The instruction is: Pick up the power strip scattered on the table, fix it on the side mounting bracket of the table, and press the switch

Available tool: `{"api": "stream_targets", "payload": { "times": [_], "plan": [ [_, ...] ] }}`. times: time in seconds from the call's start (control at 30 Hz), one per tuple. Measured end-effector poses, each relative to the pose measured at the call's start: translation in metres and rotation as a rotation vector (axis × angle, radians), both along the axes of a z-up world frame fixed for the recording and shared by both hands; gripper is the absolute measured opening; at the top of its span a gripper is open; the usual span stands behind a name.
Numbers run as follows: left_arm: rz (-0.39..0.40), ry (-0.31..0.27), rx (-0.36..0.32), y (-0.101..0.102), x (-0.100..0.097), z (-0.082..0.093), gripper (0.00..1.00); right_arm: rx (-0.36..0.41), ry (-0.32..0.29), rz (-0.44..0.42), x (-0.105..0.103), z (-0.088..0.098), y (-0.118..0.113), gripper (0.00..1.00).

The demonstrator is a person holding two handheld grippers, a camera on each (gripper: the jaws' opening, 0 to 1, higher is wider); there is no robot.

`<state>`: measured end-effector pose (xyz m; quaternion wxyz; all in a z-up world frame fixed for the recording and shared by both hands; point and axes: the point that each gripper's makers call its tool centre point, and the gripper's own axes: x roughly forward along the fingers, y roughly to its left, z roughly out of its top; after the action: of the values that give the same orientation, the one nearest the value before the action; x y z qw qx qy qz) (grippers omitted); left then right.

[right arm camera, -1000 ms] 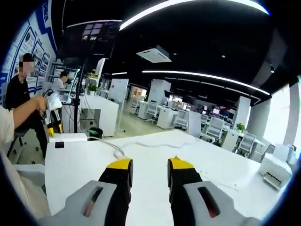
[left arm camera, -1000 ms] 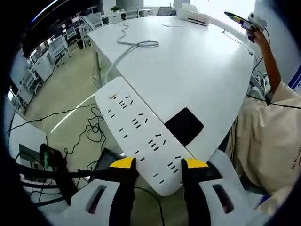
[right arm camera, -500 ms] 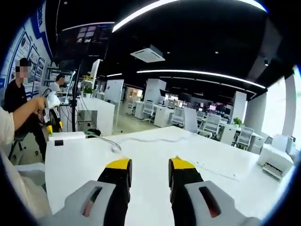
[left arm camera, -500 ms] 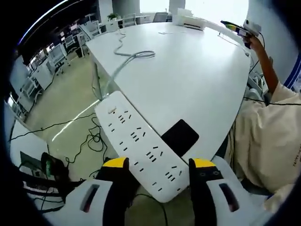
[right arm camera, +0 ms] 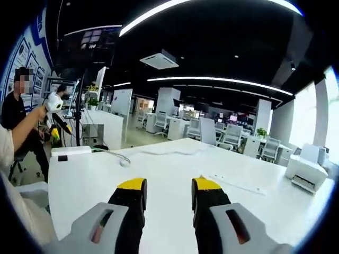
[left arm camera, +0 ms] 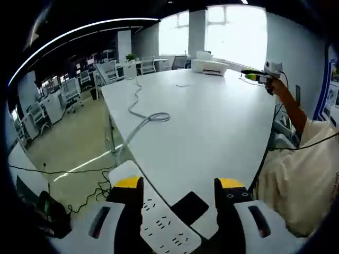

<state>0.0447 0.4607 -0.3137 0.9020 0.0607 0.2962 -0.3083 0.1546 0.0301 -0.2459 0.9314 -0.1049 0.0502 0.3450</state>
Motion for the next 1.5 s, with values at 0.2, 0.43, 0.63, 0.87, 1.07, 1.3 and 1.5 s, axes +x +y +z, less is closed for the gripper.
{"api": "stream_targets", "payload": {
  "times": [0.2, 0.43, 0.63, 0.87, 1.07, 1.3, 1.5],
  "plan": [
    [-0.018, -0.144, -0.067, -0.035, 0.01, 0.023, 0.59, 0.037, -0.007, -0.015, -0.004, 0.007, -0.006, 0.31],
    [-0.039, -0.234, -0.154, -0.073, 0.006, 0.039, 0.59, -0.011, -0.025, -0.032, -0.011, 0.003, -0.02, 0.33],
    [0.019, -0.314, -0.172, -0.084, 0.012, 0.048, 0.57, -0.019, -0.019, -0.05, -0.019, 0.001, -0.034, 0.38],
    [0.062, -0.402, -0.202, -0.096, 0.01, 0.053, 0.66, 0.024, -0.045, -0.055, -0.03, 0.001, -0.051, 0.41],
    [0.086, -0.509, -0.185, -0.104, 0.013, 0.057, 0.71, 0.075, -0.069, -0.095, -0.037, -0.002, -0.071, 0.42],
    [0.1, -0.61, -0.23, -0.116, 0.016, 0.063, 0.71, 0.105, -0.093, -0.137, -0.045, -0.008, -0.089, 0.44],
    [0.123, -0.674, -0.245, -0.116, 0.016, 0.062, 0.8, 0.141, -0.099, -0.16, -0.05, -0.013, -0.101, 0.47]
  ]
}}
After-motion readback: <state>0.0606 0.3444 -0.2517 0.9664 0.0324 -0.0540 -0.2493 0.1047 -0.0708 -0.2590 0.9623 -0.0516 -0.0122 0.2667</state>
